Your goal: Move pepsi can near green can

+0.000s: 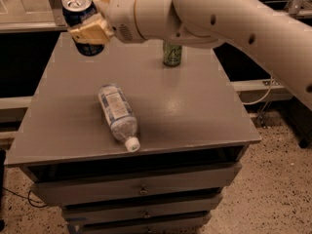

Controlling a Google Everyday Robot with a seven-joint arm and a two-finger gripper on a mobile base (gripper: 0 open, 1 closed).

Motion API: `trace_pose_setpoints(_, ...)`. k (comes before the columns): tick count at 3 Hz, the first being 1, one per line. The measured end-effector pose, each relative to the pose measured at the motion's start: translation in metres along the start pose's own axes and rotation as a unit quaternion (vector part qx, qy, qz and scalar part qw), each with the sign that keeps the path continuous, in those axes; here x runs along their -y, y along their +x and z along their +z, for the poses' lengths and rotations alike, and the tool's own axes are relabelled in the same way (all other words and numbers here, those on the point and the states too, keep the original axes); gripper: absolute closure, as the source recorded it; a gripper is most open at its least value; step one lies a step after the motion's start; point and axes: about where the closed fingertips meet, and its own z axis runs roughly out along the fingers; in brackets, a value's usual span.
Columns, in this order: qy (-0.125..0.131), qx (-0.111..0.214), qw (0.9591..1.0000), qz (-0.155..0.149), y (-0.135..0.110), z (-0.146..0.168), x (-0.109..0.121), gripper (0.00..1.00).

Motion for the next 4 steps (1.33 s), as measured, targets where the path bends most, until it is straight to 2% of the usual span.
trace_pose_setpoints(1, 0.012, -0.029, 0.9992, 0.026, 0.008, -0.048, -0.052, 1.0)
trace_pose_setpoints(2, 0.045, -0.055, 0.996, 0.055, 0.039, -0.085, -0.047, 1.0)
trace_pose_setpoints(3, 0.049, -0.053, 0.9956, 0.06, 0.051, -0.085, -0.036, 1.0)
trace_pose_setpoints(4, 0.076, -0.061, 0.993, 0.067, 0.079, -0.101, 0.005, 1.0)
